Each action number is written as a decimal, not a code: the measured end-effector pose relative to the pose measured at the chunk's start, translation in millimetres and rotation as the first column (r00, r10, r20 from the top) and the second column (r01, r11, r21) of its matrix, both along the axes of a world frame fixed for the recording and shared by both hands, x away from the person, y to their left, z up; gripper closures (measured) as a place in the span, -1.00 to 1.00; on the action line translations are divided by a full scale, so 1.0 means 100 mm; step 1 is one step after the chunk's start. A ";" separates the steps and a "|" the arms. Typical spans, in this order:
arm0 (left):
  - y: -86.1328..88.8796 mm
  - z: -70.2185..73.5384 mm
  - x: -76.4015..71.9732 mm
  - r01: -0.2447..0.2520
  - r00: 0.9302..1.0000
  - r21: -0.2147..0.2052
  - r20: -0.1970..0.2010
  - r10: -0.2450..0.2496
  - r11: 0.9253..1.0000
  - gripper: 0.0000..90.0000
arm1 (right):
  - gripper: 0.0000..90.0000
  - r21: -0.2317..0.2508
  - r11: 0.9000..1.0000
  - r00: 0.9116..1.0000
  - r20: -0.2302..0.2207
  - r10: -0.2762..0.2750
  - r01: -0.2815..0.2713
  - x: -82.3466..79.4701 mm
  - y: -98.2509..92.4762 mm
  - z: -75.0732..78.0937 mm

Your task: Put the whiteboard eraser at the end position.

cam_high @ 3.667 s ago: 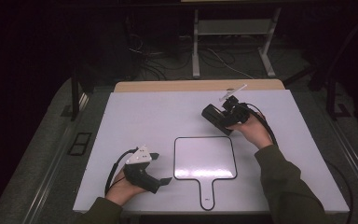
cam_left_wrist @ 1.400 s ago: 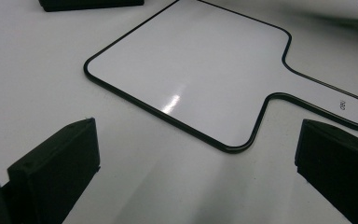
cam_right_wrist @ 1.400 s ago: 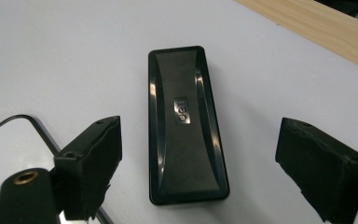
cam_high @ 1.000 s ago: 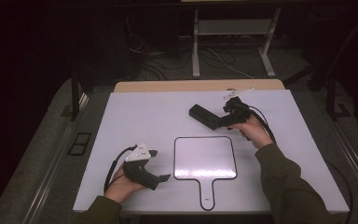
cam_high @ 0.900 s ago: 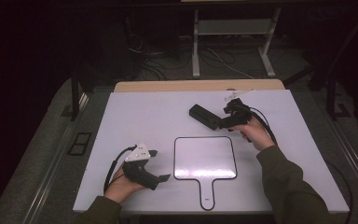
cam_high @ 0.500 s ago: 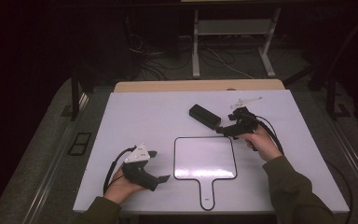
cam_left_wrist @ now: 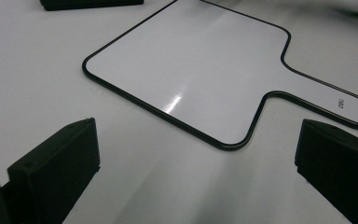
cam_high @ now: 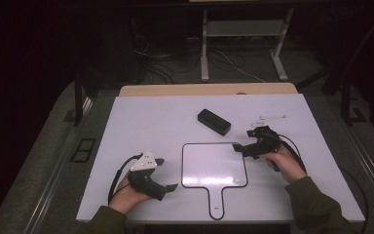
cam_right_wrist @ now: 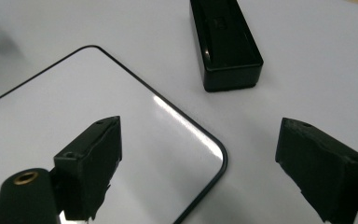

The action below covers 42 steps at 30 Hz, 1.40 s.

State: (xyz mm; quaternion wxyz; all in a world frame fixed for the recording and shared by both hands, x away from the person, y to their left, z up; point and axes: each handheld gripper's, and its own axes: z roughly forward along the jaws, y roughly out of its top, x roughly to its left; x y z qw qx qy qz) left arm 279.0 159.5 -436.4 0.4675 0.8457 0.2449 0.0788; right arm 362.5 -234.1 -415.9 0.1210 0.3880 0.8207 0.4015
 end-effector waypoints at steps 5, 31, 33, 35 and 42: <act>-0.01 0.00 0.00 0.003 1.000 0.001 0.001 -0.003 1.000 -1.00 | -0.71 0.000 1.000 1.000 0.007 -0.004 0.004 -0.14 -0.08 -0.01; -0.01 0.01 -0.01 0.004 1.000 0.013 0.004 -0.005 1.000 -1.00 | -0.71 0.020 0.999 0.997 0.061 -0.042 0.041 -0.75 -0.41 -0.21; -0.01 0.00 -0.01 0.004 1.000 0.012 0.003 -0.004 1.000 -1.00 | -0.71 0.017 0.999 0.998 0.056 -0.035 0.034 -0.80 -0.42 -0.22; -0.01 0.00 -0.01 0.005 1.000 0.017 0.003 -0.005 1.000 -1.00 | -0.71 0.013 0.999 0.998 0.056 -0.031 0.030 -0.84 -0.43 -0.23; -0.01 0.00 -0.01 0.004 1.000 0.021 0.003 -0.004 1.000 -1.00 | -0.71 -0.003 1.000 0.998 0.063 -0.025 0.025 -0.97 -0.48 -0.24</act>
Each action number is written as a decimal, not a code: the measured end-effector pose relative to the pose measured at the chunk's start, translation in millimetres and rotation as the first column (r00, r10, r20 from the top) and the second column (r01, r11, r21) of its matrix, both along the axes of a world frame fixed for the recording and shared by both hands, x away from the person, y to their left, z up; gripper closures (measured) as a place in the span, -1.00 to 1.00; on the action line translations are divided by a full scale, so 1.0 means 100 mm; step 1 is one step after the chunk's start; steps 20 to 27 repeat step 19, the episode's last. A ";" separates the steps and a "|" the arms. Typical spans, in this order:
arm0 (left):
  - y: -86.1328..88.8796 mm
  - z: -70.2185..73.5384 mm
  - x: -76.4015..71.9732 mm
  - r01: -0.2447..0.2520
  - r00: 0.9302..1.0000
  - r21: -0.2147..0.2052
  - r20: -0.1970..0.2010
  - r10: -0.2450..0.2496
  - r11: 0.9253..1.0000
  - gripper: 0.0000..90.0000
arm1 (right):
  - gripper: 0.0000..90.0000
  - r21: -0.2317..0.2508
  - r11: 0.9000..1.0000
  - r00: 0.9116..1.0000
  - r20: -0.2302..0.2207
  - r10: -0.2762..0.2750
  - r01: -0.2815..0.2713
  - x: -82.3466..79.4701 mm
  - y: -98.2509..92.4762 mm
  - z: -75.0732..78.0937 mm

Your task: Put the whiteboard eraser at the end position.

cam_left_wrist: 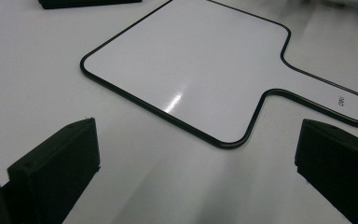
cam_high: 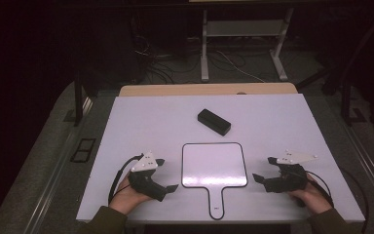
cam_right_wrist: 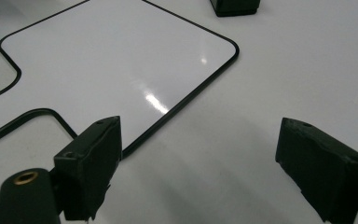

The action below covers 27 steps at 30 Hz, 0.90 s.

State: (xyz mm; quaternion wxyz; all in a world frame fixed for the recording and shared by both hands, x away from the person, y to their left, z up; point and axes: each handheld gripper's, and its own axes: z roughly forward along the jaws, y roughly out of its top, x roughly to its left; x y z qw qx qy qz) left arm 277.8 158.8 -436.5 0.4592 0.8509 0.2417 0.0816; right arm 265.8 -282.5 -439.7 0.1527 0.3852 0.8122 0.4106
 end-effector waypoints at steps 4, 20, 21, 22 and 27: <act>0.00 0.00 -0.01 -0.004 1.000 0.002 0.000 0.004 1.000 -1.00 | -0.71 -0.015 1.000 1.000 0.004 -0.008 0.008 -0.05 -0.04 -0.01; -0.01 -0.02 -0.01 -0.006 1.000 0.011 0.000 0.006 1.000 -1.00 | -0.71 -0.023 1.000 1.000 0.004 -0.005 0.005 -0.09 -0.12 -0.05; -0.01 -0.02 -0.01 -0.006 1.000 0.011 0.000 0.006 1.000 -1.00 | -0.71 -0.023 1.000 1.000 0.004 -0.005 0.005 -0.09 -0.12 -0.05; -0.01 -0.02 -0.01 -0.006 1.000 0.011 0.000 0.006 1.000 -1.00 | -0.71 -0.023 1.000 1.000 0.004 -0.005 0.005 -0.09 -0.12 -0.05; -0.01 -0.02 -0.01 -0.006 1.000 0.011 0.000 0.006 1.000 -1.00 | -0.71 -0.023 1.000 1.000 0.004 -0.005 0.005 -0.09 -0.12 -0.05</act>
